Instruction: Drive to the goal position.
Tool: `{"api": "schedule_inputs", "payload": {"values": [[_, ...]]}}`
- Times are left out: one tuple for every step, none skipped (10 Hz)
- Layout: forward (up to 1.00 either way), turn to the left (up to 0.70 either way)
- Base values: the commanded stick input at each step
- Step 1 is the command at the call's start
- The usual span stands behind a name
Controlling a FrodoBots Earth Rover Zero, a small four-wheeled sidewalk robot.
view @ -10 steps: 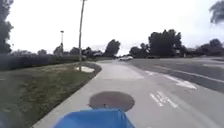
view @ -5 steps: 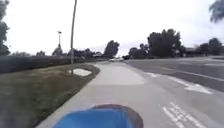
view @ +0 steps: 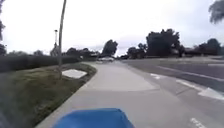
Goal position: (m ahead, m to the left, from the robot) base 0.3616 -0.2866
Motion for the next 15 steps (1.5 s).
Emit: {"api": "schedule_inputs", "payload": {"values": [[1.0, 0.0], [1.0, 0.0], [1.0, 0.0], [1.0, 0.0], [1.0, 0.0], [1.0, 0.0], [1.0, 0.0], [1.0, 0.0], [1.0, 0.0], [1.0, 0.0], [1.0, 0.0], [1.0, 0.0], [1.0, 0.25], [1.0, 0.27], [1.0, 0.27]]}}
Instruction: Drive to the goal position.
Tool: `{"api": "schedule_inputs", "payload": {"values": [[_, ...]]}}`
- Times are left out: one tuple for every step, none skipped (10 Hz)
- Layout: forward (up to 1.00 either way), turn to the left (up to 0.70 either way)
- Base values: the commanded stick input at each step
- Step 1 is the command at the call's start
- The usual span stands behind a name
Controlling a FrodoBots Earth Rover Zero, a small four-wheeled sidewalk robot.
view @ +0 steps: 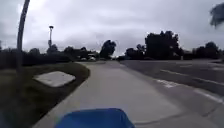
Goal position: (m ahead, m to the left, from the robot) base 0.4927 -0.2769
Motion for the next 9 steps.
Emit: {"api": "schedule_inputs", "payload": {"values": [[0.45, 0.12], [0.0, 0.0], [0.0, 0.0], [0.0, 0.0], [-0.23, 0.0], [-0.64, 0.0], [-0.65, 0.0], [0.0, 0.0], [0.0, 0.0]]}}
